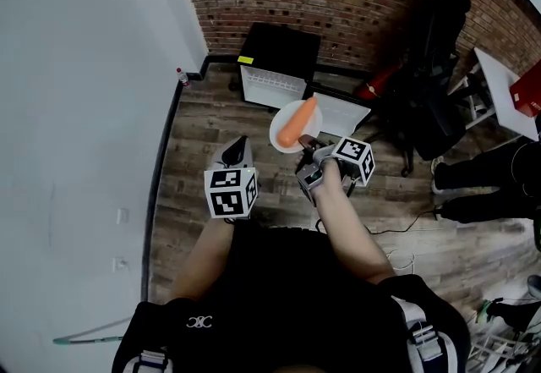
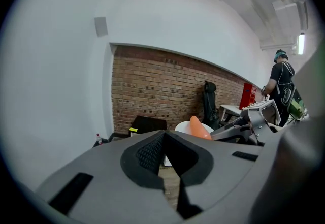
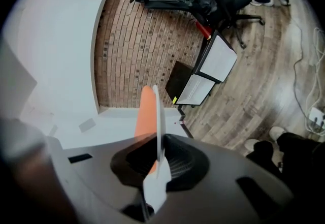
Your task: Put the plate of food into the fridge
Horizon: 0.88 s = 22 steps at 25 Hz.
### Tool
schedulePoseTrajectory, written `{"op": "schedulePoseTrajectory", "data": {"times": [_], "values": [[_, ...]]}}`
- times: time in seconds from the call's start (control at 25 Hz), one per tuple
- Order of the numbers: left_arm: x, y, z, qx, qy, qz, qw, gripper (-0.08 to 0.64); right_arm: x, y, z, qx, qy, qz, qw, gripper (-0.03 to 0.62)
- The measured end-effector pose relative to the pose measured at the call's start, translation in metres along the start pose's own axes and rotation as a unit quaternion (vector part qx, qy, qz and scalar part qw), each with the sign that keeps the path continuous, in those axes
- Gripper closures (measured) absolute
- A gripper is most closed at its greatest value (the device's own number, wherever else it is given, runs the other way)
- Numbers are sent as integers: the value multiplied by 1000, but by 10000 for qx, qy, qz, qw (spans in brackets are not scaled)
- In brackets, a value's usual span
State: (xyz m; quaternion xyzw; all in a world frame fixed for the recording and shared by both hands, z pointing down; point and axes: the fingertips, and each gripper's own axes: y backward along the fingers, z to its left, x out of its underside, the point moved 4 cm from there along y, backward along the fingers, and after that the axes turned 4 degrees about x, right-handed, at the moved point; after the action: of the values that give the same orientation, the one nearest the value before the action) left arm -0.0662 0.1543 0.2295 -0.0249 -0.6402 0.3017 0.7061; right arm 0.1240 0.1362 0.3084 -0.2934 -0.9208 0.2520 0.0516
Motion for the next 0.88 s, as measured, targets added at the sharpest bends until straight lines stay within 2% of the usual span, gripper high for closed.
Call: {"op": "schedulePoseTrajectory", "data": {"times": [0.48, 0.88], "values": [[-26, -90, 49, 384, -87, -5, 9992, 565, -37, -81, 18, 7, -183, -188, 9997, 552], [-93, -201, 120, 898, 16, 186, 9958, 565, -93, -170, 75, 1, -336, -627, 9975, 565]]}}
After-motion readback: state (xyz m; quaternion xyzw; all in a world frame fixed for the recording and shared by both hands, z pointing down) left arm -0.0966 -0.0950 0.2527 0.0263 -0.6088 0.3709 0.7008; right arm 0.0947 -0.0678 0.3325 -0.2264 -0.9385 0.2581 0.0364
